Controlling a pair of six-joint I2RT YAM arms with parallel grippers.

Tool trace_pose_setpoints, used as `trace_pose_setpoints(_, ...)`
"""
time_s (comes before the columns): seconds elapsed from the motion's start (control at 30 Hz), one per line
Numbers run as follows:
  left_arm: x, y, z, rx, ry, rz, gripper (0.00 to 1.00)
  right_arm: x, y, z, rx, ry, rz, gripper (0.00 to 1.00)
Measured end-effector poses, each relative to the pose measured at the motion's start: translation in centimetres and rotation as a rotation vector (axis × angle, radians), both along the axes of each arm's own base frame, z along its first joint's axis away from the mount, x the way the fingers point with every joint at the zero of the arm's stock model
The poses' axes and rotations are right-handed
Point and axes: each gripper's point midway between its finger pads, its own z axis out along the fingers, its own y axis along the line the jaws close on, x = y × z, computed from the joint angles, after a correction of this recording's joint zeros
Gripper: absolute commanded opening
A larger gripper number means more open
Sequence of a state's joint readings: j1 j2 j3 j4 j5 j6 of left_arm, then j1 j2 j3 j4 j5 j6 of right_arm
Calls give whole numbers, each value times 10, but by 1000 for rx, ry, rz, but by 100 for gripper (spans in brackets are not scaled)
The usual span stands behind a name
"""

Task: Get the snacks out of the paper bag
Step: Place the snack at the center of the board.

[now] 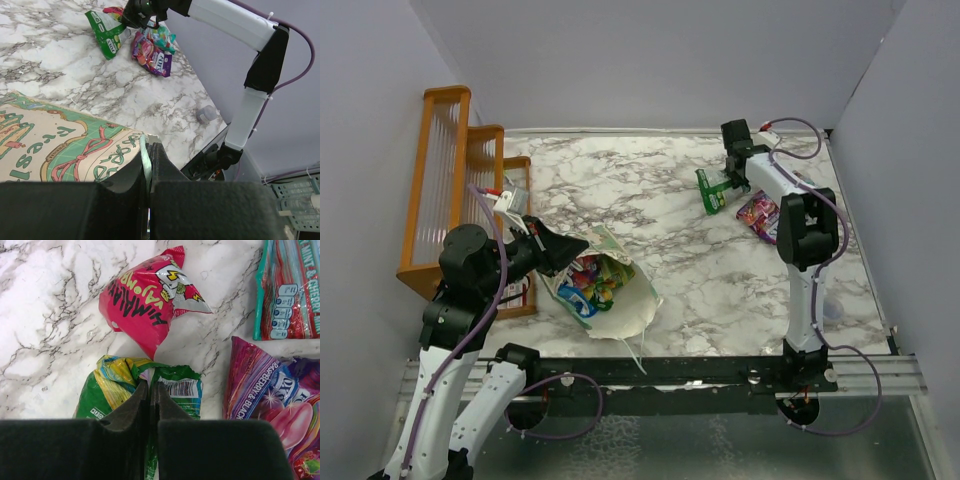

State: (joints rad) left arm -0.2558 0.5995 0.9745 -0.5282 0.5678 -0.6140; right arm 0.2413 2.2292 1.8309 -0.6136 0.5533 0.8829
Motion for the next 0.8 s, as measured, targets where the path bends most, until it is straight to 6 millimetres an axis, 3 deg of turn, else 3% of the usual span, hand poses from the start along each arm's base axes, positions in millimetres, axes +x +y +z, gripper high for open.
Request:
trace_pose_setpoints(0.1, 0, 0, 0, 0, 0, 0, 0, 2, -4, 1, -14, -1, 10, 15)
trace_pose_setpoints(0.27, 0, 0, 0, 1, 2, 0, 0, 4, -4, 2, -37, -7, 43, 47)
trace_pose_setpoints(0.37, 0, 0, -1, 3, 6, 0, 0, -7, -5, 3, -42, -11, 76, 55)
trace_pose_setpoints(0.47, 1, 0, -2, 2, 8, 0, 0, -24, -5, 18, -28, -31, 110, 58)
trace_pose_setpoints(0.67, 2, 0, 0, 0, 1, 0, 0, -78, 12, 83, 63, -236, 320, 69)
trace_pose_setpoints(0.8, 2, -1, 0, 0, 0, 0, 0, -114, 24, 92, 90, -327, 471, 68)
